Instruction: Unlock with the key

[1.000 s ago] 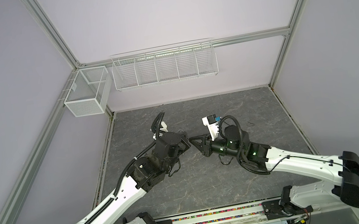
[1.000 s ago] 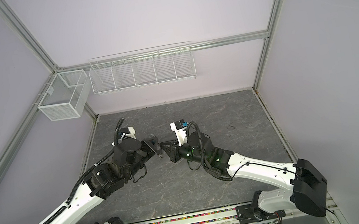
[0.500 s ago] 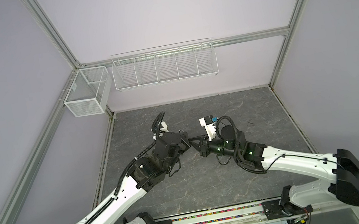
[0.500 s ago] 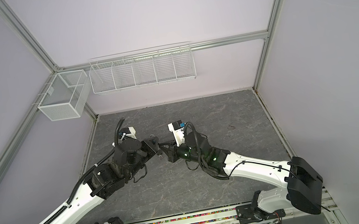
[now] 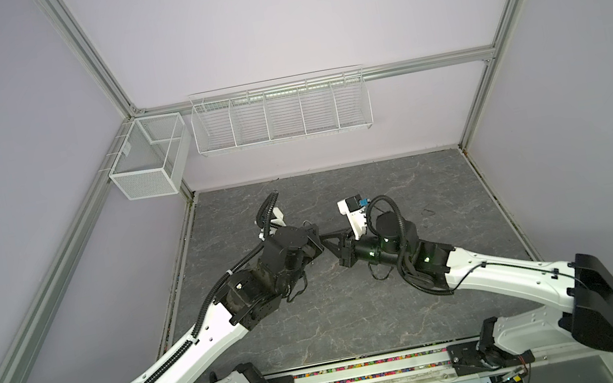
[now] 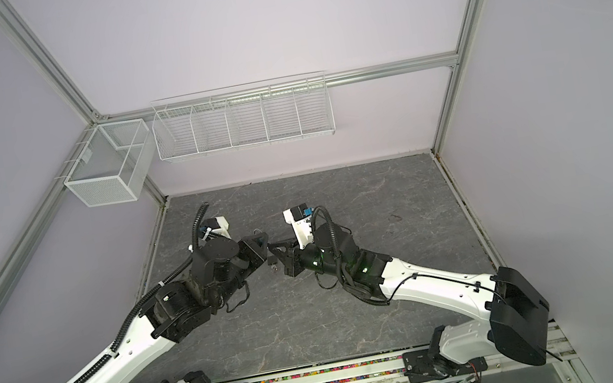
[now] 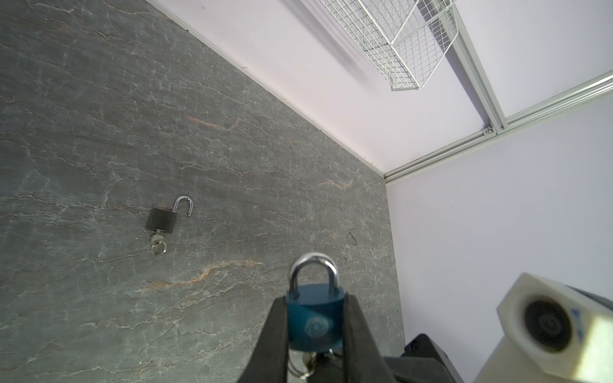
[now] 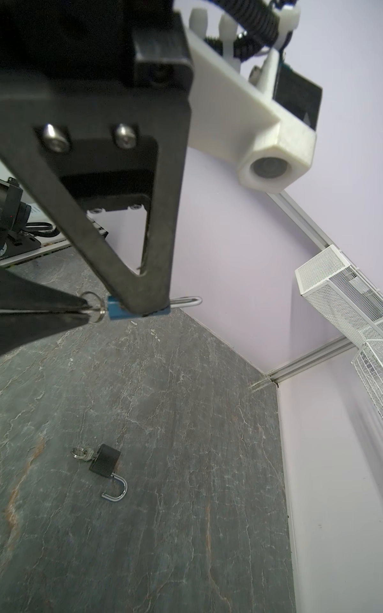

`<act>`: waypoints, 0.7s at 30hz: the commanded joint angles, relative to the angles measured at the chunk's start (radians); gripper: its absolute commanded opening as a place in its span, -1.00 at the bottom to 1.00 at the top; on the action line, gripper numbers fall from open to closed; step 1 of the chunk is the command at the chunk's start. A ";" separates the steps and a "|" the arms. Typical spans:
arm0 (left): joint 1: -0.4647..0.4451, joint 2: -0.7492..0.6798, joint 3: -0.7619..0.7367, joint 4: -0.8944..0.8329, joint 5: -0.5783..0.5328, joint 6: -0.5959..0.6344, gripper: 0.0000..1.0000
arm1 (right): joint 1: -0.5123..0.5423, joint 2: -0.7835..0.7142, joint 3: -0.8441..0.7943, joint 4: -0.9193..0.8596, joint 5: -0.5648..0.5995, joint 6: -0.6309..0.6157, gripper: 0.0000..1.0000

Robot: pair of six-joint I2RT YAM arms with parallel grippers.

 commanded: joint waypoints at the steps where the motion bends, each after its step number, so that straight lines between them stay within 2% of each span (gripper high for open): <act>1: -0.049 0.025 -0.002 -0.008 0.167 -0.027 -1.00 | -0.006 0.018 0.048 0.118 0.022 -0.029 -0.87; 7: -0.023 0.034 0.010 0.005 0.120 -0.011 -1.00 | -0.006 -0.018 0.026 0.055 0.025 -0.041 -0.86; 13: 0.007 0.044 0.032 0.008 0.042 0.028 -1.00 | -0.007 -0.082 -0.014 -0.014 0.030 -0.036 -0.71; 17: 0.012 0.045 0.028 0.050 0.054 0.022 -1.00 | -0.009 -0.075 -0.013 -0.037 -0.012 -0.019 -0.69; 21: 0.012 0.047 0.029 0.053 0.058 0.015 -1.00 | -0.014 -0.074 -0.026 -0.027 -0.003 -0.006 -0.70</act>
